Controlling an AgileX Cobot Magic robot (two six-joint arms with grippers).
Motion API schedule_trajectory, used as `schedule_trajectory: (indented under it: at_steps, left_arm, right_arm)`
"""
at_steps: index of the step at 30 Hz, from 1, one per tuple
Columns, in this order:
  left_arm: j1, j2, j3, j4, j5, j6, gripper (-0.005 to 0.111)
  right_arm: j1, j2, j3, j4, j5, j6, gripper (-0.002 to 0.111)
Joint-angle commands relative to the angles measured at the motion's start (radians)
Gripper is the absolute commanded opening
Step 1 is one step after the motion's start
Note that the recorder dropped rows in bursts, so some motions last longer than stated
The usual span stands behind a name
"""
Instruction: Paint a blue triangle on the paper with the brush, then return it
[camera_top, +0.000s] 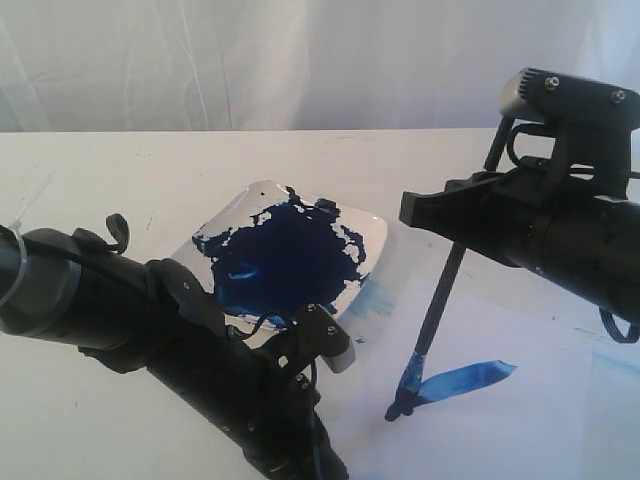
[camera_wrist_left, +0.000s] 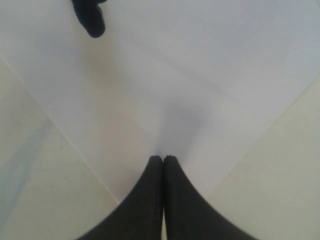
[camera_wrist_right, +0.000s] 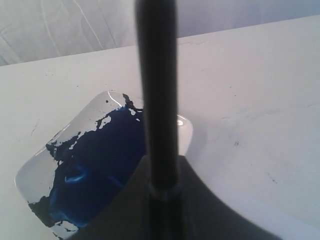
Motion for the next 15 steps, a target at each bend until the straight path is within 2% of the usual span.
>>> schedule_trajectory:
  at_steps: [1,11,15]
  left_arm:
    - [-0.005,0.006,0.007,-0.005,0.013,-0.001,0.000]
    - [-0.005,0.006,0.007,-0.005,0.013,-0.001,0.000]
    - [-0.005,0.006,0.007,-0.005,0.017,-0.001,0.000]
  right_arm:
    - [0.001,0.001,0.000,-0.001,0.018,-0.005,0.000]
    - [0.001,-0.051,0.000,-0.005,0.030,-0.024,0.000]
    - [0.001,-0.072,0.000,-0.059,0.093,-0.040,0.000]
